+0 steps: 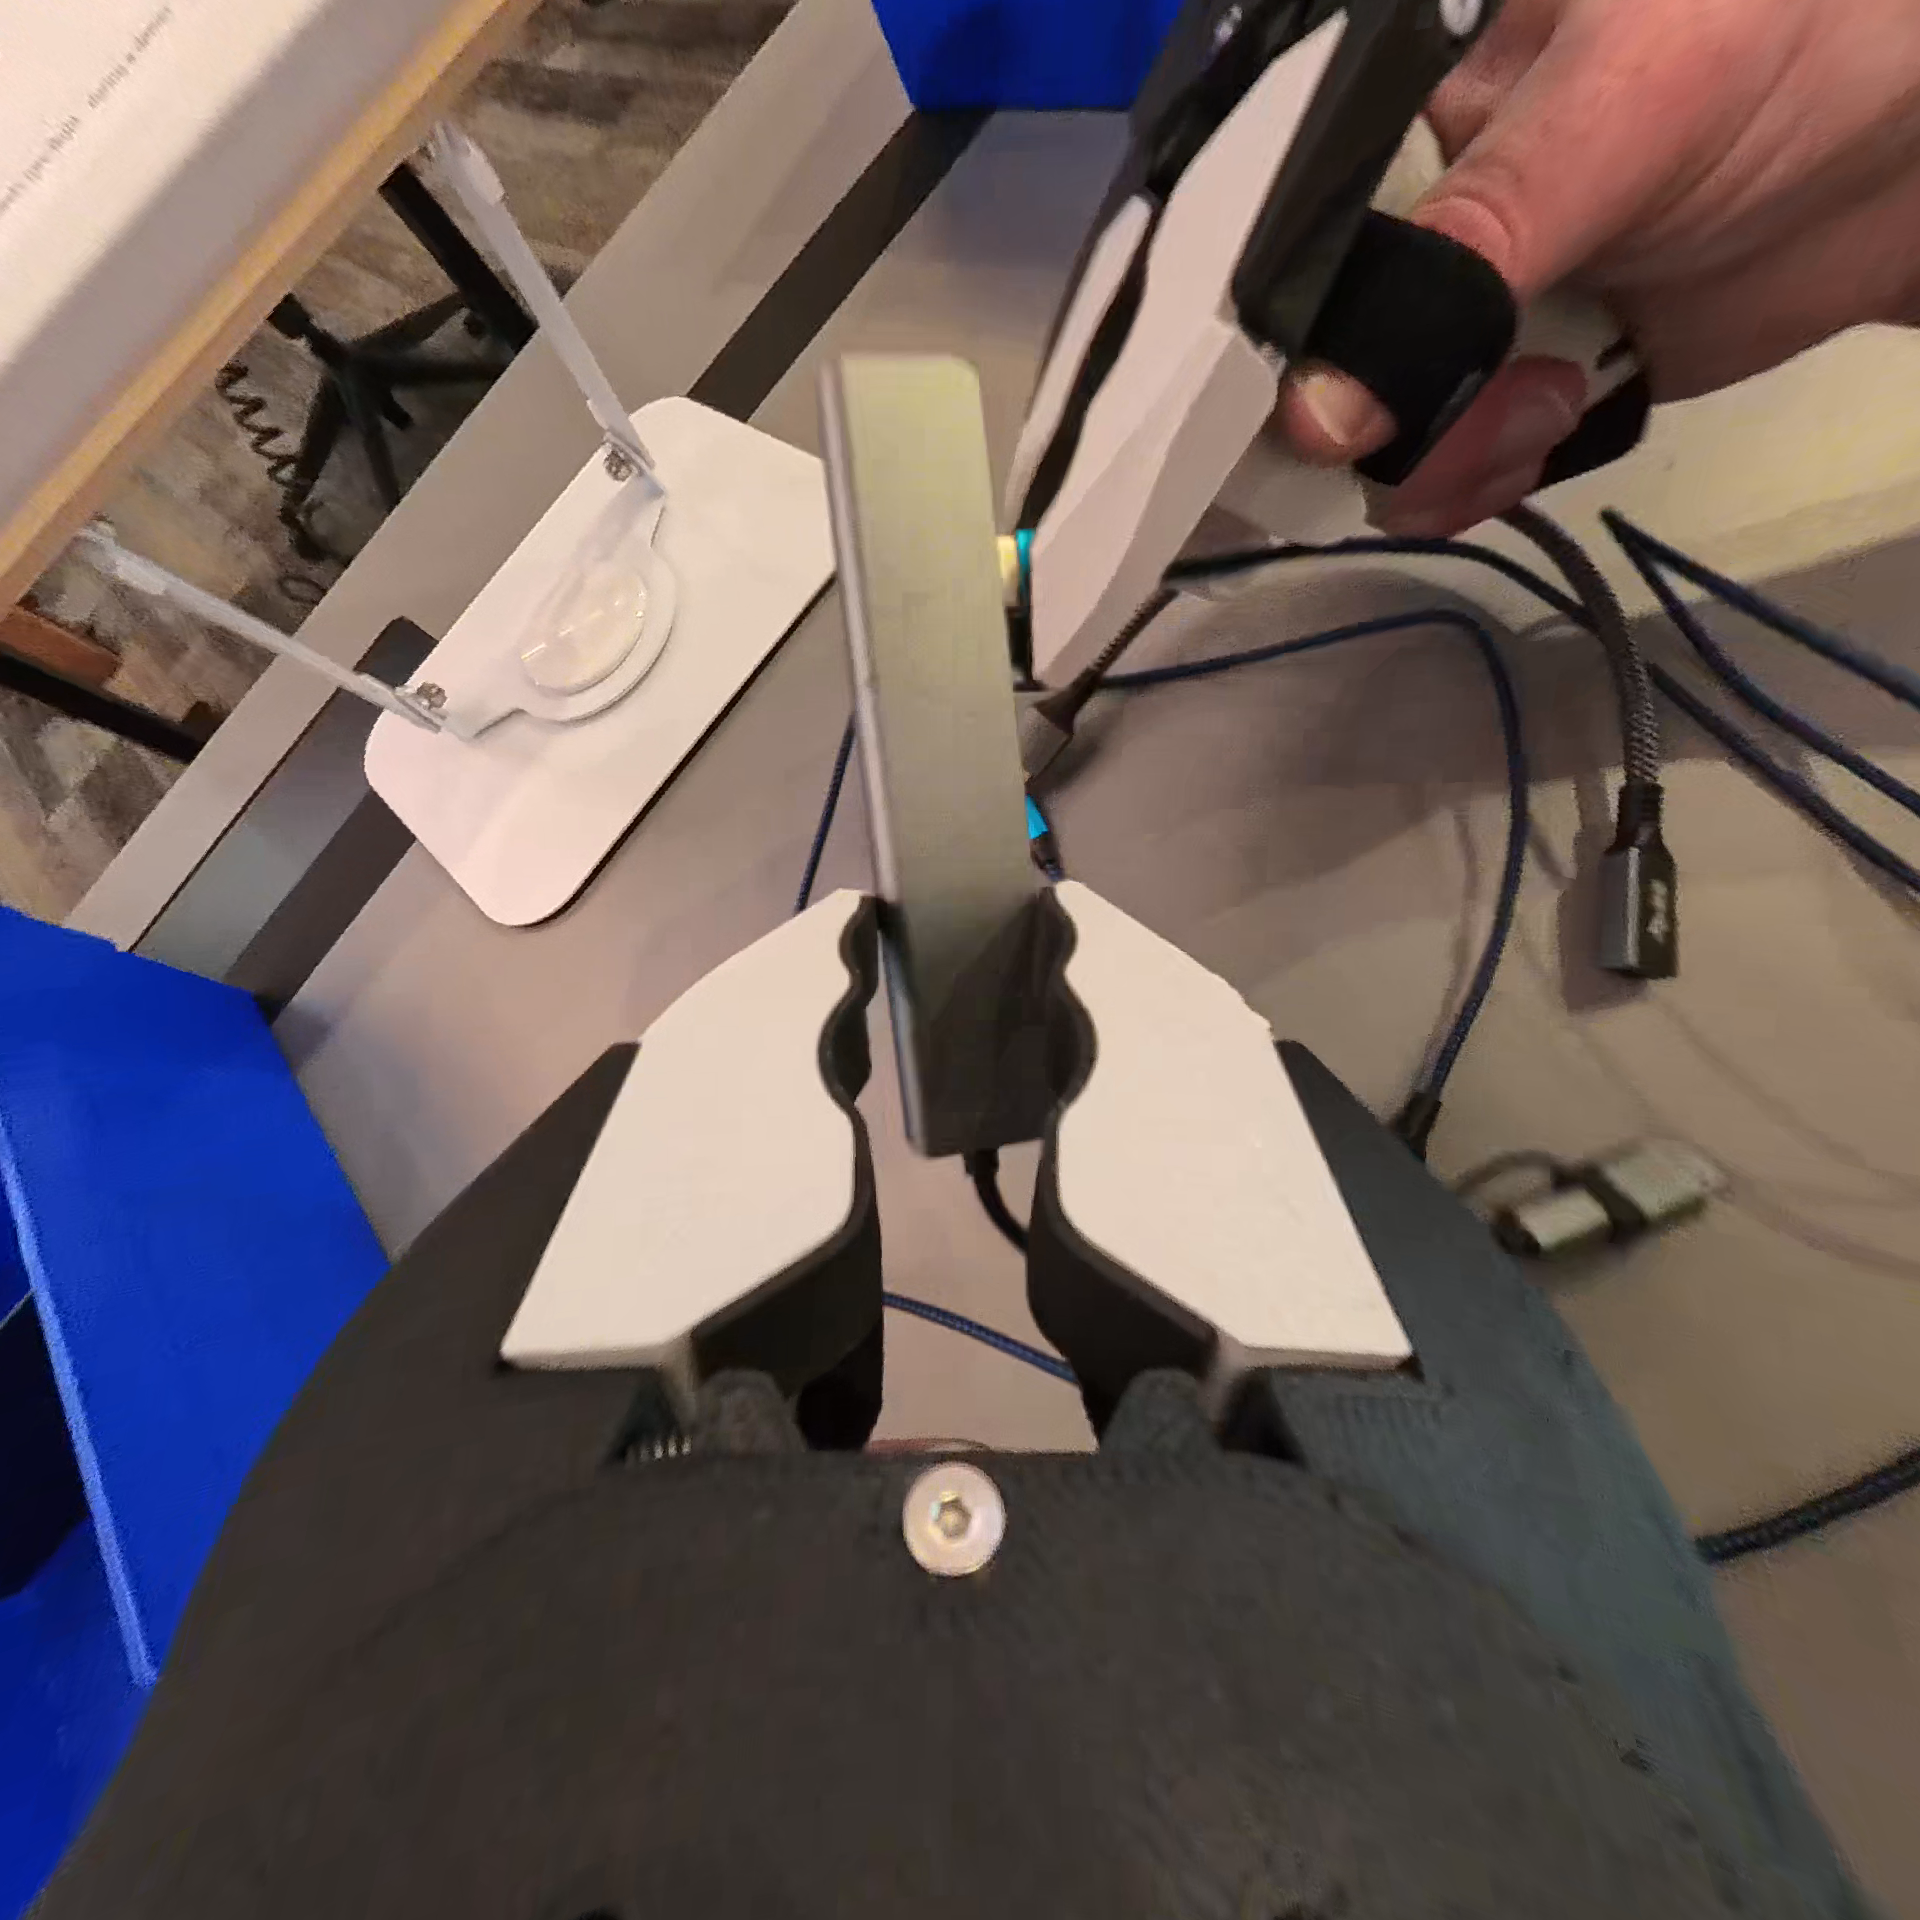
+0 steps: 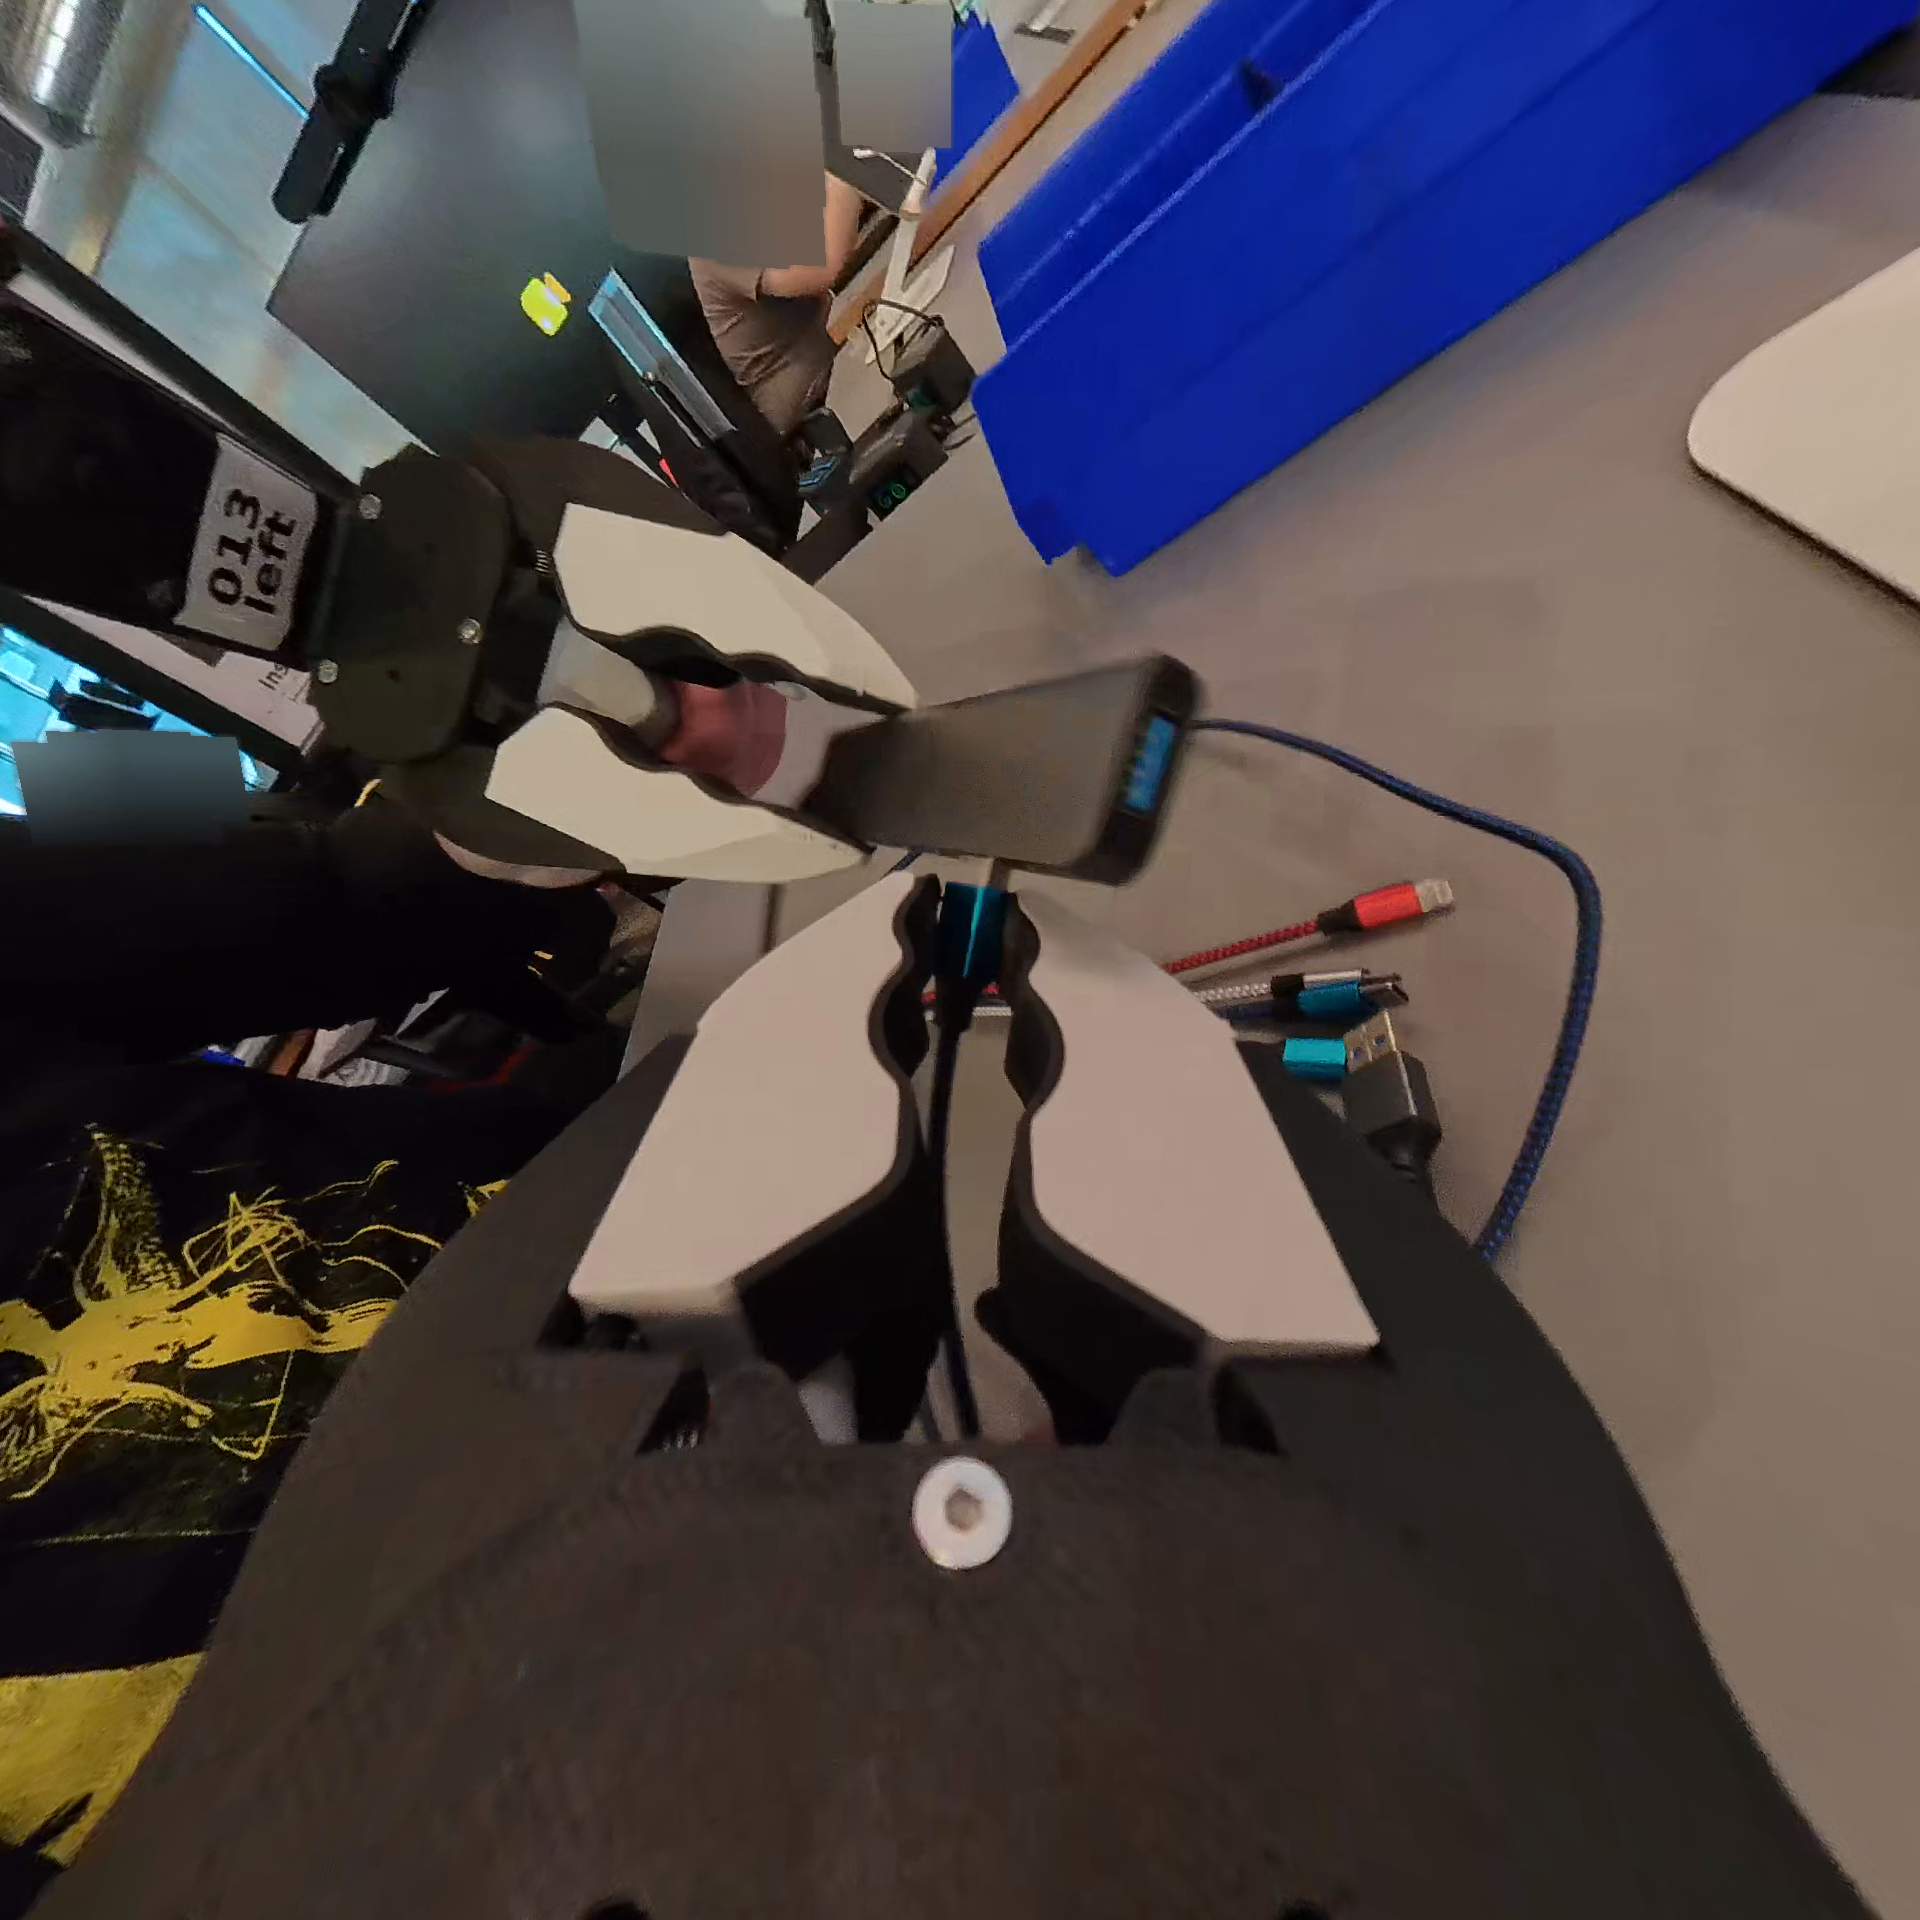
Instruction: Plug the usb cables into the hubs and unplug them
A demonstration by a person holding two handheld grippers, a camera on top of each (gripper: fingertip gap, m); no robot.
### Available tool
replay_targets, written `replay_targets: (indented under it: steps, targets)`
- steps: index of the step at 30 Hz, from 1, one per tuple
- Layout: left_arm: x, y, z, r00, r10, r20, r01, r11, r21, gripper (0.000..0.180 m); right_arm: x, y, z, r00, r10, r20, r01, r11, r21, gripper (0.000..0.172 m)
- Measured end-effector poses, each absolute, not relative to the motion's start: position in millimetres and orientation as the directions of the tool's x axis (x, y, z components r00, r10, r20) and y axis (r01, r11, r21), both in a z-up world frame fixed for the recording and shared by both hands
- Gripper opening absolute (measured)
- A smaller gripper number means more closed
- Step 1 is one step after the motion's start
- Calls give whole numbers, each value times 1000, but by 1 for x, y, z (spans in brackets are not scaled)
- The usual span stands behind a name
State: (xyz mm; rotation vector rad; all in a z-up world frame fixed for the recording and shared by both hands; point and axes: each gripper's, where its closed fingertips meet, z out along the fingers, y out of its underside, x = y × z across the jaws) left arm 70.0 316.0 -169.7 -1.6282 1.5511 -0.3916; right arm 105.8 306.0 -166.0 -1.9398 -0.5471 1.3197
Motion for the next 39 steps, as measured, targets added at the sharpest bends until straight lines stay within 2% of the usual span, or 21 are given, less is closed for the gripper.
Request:
replay_targets:
  steps: [1,4,7,9,10,11,19,24,29,34,39]
  targets:
    - [69,314,-168,180,-941,-288,-661,102,-744,26,104,302,-159,359,714,-601,-46,-630,-775,8]
    - [66,304,-144,133,-979,-153,-574,50,-817,34,98,289,-151,349,801,-486,71,-540,-839,6]
    - [69,292,-134,2,-999,-40,-567,32,-823,46,84,270,-136,267,886,-380,157,-429,-889,6]
    - [73,276,-136,-110,-994,6,-589,61,-806,39,74,259,-131,236,918,-319,233,-372,-899,6]
    - [74,263,-135,-177,-983,42,-588,72,-806,20,71,255,-130,233,930,-285,270,-343,-900,6]
    - [71,255,-136,-207,-976,66,-595,72,-800,14,69,252,-129,230,938,-260,299,-322,-898,6]
    - [66,250,-122,-187,-965,186,-502,-69,-862,11,76,249,-118,247,954,-172,321,-248,-914,6]
    - [63,248,-127,-194,-972,132,-534,-9,-846,11,73,247,-121,258,956,-143,372,-234,-898,5]
    - [59,245,-143,-206,-976,69,-617,75,-784,11,72,245,-130,261,953,-155,434,-259,-863,5]
    - [62,242,-122,-210,-975,69,-551,60,-833,16,69,241,-123,250,957,-147,442,-248,-862,5]
    - [63,239,-112,-220,-973,64,-512,59,-857,11,66,237,-120,239,962,-135,450,-233,-862,5]
